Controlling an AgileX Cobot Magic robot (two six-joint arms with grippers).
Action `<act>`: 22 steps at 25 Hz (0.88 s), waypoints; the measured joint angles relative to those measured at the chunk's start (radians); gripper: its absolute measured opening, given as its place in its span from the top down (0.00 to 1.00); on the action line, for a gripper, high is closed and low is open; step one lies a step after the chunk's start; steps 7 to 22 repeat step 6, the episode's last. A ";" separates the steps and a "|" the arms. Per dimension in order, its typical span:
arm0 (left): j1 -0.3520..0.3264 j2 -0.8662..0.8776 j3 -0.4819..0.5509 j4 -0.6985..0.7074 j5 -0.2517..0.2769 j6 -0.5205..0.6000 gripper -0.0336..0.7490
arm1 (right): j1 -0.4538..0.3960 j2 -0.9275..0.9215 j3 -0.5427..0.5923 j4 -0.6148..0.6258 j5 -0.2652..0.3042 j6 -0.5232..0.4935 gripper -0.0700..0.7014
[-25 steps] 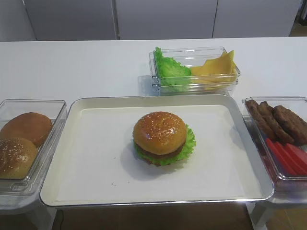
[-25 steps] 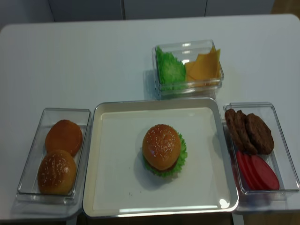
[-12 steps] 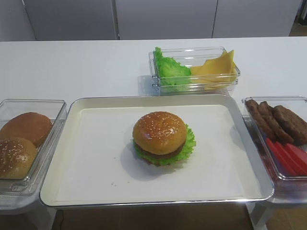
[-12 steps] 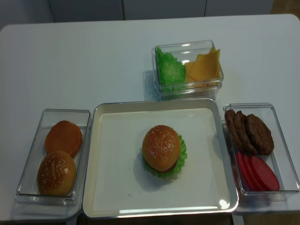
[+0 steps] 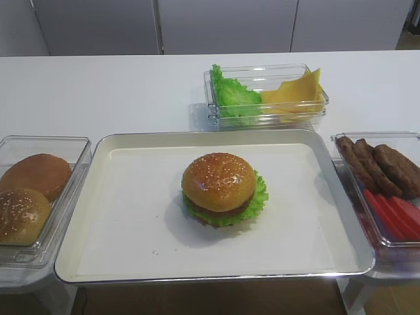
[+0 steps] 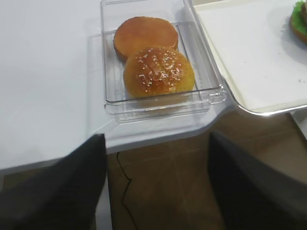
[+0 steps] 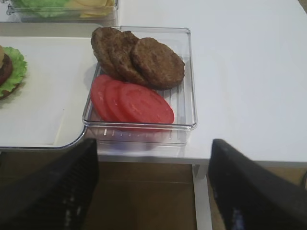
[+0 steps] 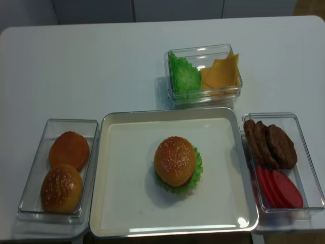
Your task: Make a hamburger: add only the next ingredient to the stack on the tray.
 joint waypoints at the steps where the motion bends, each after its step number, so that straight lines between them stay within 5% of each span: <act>1: 0.018 0.000 0.000 0.000 0.000 0.000 0.34 | 0.000 0.000 0.000 0.000 0.000 0.000 0.20; 6: 0.095 0.000 0.000 0.000 0.000 0.000 0.34 | 0.000 0.000 0.000 0.000 0.000 0.000 0.20; 22: 0.095 0.000 0.000 0.000 0.000 0.000 0.34 | 0.000 0.000 0.000 0.000 0.000 0.000 0.20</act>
